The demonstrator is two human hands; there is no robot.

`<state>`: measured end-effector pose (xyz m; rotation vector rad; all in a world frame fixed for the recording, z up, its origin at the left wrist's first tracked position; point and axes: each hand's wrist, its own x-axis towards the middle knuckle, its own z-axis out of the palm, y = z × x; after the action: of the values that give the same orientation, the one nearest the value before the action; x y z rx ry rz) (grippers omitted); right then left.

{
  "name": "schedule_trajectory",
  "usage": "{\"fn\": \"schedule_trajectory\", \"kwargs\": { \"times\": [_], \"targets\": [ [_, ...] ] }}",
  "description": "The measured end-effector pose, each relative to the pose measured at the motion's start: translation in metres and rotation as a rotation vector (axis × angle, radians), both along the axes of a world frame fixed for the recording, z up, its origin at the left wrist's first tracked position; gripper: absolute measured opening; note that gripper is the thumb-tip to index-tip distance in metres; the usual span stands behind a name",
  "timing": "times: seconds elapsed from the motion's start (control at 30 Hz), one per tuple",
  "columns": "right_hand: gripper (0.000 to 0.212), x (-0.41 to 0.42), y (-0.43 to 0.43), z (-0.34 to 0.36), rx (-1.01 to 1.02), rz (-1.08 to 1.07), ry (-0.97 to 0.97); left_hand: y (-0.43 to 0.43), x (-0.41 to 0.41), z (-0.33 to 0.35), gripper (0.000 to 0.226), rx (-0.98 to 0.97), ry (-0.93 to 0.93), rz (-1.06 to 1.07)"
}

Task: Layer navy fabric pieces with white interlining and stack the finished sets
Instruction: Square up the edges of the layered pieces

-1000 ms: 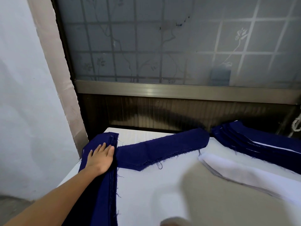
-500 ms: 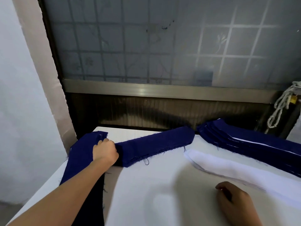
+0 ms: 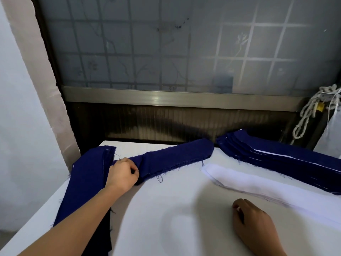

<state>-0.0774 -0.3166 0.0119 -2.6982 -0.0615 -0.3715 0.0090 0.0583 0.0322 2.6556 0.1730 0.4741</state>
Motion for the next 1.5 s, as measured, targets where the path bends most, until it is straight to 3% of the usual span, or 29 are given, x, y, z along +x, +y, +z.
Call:
{"fn": "schedule_trajectory", "kwargs": {
  "times": [0.1,0.23,0.4,0.47,0.53,0.57,0.63,0.77,0.87,0.97,1.03,1.17,1.23,1.33,1.43,1.5],
  "targets": [
    [0.005,0.001,-0.001,0.0,-0.011,0.003,0.005,-0.006,-0.005,-0.006,0.012,-0.086,-0.119,0.043],
    [0.007,0.003,-0.001,-0.002,-0.019,0.016,0.016,-0.007,-0.006,-0.01,0.049,-0.159,-0.163,0.124],
    [0.005,0.005,-0.002,-0.002,-0.018,0.004,0.007,-0.012,-0.003,-0.012,0.065,-0.28,-0.2,0.266],
    [0.005,0.006,-0.001,-0.003,-0.014,-0.001,0.005,-0.018,-0.003,-0.01,0.051,-0.352,-0.182,0.28],
    [0.006,0.007,-0.001,-0.005,-0.01,-0.006,-0.002,-0.021,-0.003,-0.008,0.009,-0.354,-0.198,0.248],
    [0.006,0.007,-0.002,-0.006,-0.012,-0.009,-0.007,-0.024,-0.003,-0.008,0.026,-0.346,-0.218,0.224],
    [0.006,0.007,-0.002,-0.007,-0.02,-0.015,-0.015,-0.033,-0.005,-0.009,0.039,-0.289,-0.238,0.135],
    [0.009,0.008,-0.003,-0.011,-0.002,-0.023,-0.081,-0.073,-0.025,-0.012,0.032,-0.103,-0.273,-0.208],
    [0.043,0.009,-0.005,-0.013,-0.049,0.027,-0.157,-0.109,-0.051,-0.015,0.009,0.145,-0.314,-0.666],
    [0.073,0.009,-0.009,-0.016,-0.161,0.168,-0.276,-0.141,-0.075,-0.021,0.023,0.327,-0.424,-0.976],
    [0.06,0.011,-0.012,-0.018,-0.205,0.257,-0.34,-0.155,-0.087,-0.02,0.022,0.424,-0.514,-1.037],
    [0.016,0.017,-0.013,-0.022,-0.201,0.318,-0.462,-0.142,-0.083,-0.012,0.029,0.375,-0.662,-0.935],
    [0.019,0.019,-0.012,-0.024,-0.182,0.311,-0.486,-0.123,-0.071,-0.013,0.033,0.21,-0.685,-0.785],
    [0.022,0.019,-0.011,-0.026,-0.172,0.263,-0.505,-0.1,-0.058,-0.019,0.015,0.025,-0.712,-0.507],
    [0.01,0.018,-0.011,-0.025,-0.143,0.209,-0.501,-0.083,-0.051,-0.029,0.024,0.017,-0.701,-0.347],
    [0.022,0.017,-0.012,-0.025,-0.14,0.174,-0.457,-0.074,-0.049,-0.036,0.029,-0.017,-0.683,-0.264]
  ]
}}
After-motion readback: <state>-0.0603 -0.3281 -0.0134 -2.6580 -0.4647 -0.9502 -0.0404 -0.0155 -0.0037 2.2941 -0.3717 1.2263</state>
